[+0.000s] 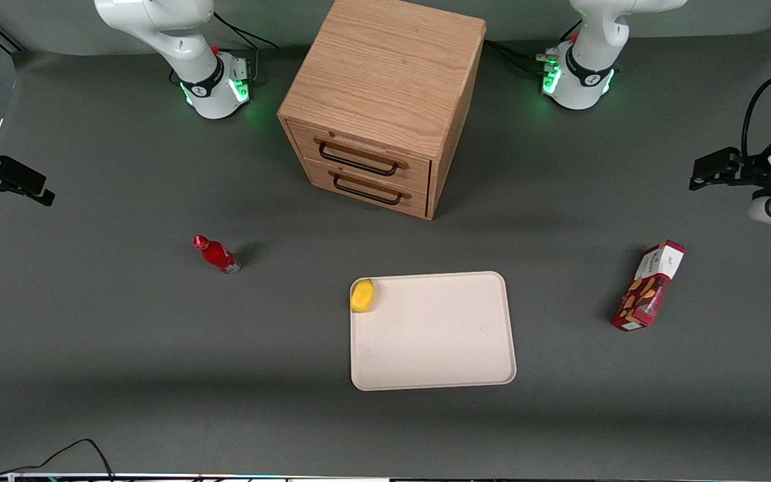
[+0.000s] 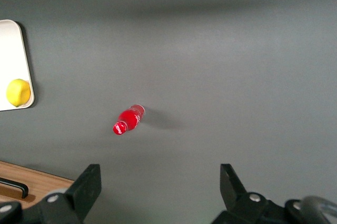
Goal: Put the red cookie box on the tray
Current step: 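Lower the open left gripper over the red-and-white cookie box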
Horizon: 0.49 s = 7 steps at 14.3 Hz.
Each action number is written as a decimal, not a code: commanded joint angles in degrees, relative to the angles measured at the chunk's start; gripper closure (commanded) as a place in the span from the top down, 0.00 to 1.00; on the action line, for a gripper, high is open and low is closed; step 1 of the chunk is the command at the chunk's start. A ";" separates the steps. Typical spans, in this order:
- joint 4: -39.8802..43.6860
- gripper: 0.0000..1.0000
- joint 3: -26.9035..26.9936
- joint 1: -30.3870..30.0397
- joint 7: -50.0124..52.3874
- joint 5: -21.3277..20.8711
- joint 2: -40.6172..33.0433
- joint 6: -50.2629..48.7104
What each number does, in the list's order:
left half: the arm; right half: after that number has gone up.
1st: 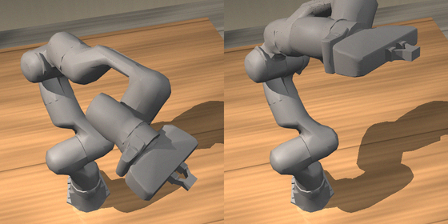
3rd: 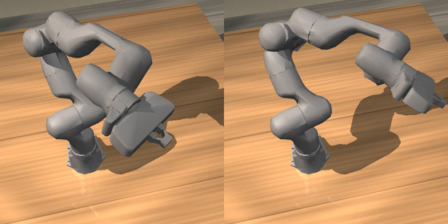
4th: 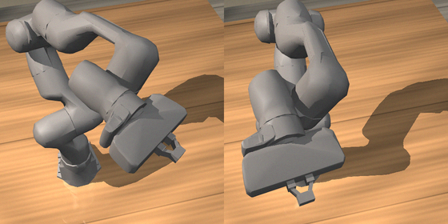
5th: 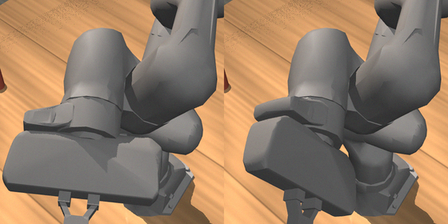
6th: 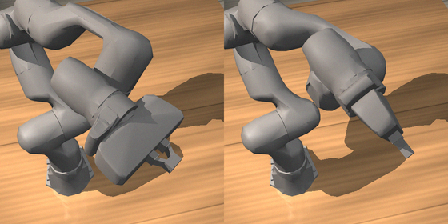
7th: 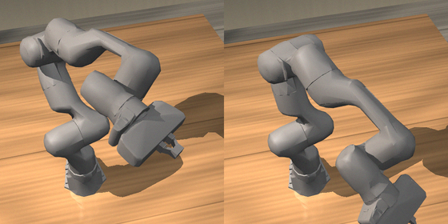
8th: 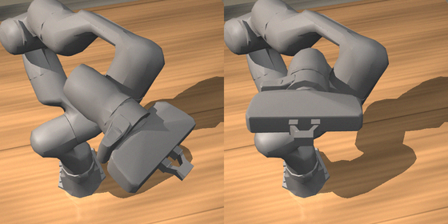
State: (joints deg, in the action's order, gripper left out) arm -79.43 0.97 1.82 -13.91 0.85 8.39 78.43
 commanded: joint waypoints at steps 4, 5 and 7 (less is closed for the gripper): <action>1.48 1.00 0.96 -0.32 0.47 -1.46 2.15 -1.18; -0.45 1.00 2.18 -0.50 -1.10 -2.94 2.94 0.13; -7.02 1.00 3.86 -0.59 -13.44 -4.80 5.40 9.32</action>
State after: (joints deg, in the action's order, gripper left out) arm -81.31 3.43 1.42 -18.94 -2.55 11.25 81.16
